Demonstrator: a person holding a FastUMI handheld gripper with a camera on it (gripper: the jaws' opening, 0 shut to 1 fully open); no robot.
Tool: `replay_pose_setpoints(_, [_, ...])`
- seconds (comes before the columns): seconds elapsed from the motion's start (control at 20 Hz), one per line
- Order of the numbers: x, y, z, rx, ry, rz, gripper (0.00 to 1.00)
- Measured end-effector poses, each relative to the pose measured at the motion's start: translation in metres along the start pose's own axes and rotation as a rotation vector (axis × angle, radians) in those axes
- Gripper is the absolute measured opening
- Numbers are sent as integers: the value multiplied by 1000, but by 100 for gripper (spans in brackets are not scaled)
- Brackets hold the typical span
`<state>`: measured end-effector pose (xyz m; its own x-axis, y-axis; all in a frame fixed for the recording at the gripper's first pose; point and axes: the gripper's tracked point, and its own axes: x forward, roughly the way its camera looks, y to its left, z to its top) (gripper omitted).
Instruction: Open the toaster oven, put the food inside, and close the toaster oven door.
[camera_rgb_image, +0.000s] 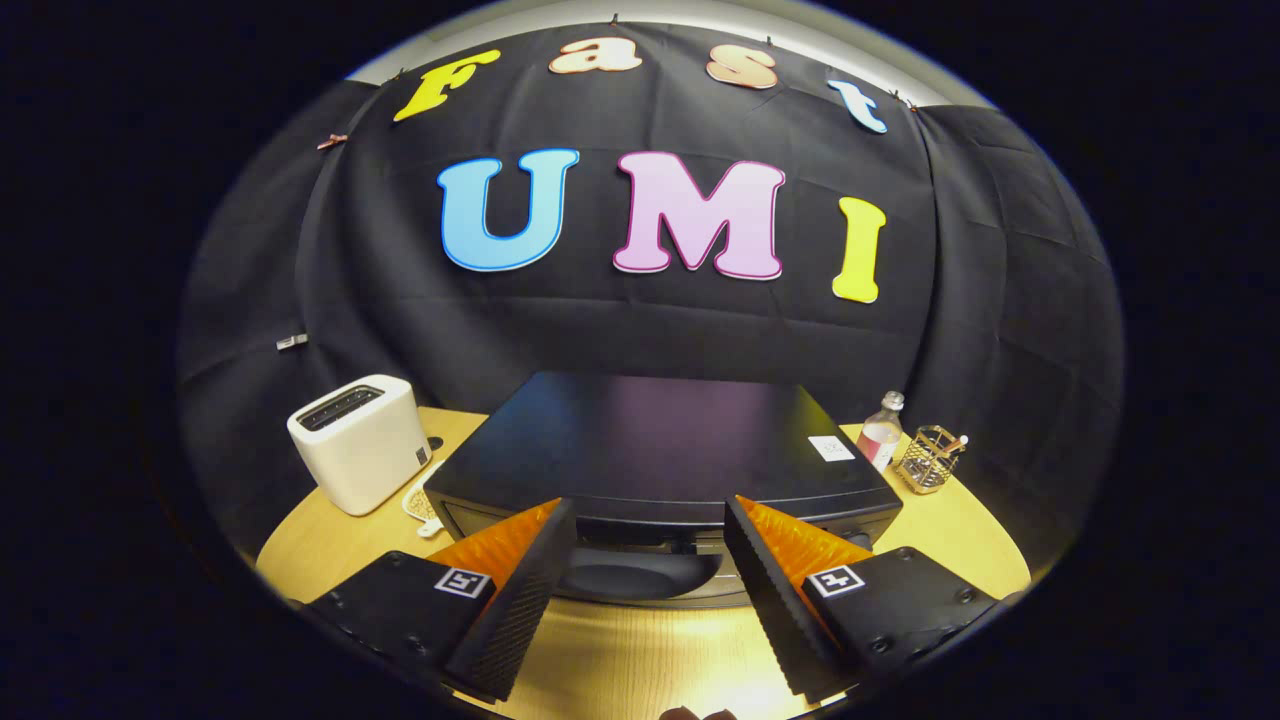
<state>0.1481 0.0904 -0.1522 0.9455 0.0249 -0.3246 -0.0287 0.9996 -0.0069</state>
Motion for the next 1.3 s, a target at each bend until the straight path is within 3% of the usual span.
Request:
replay_pose_setpoints(0.6, [8, 2, -16, 61, 106, -40, 99])
replay_pose_setpoints(1.3, [-43, 4, -54, 69, 174, -23, 99])
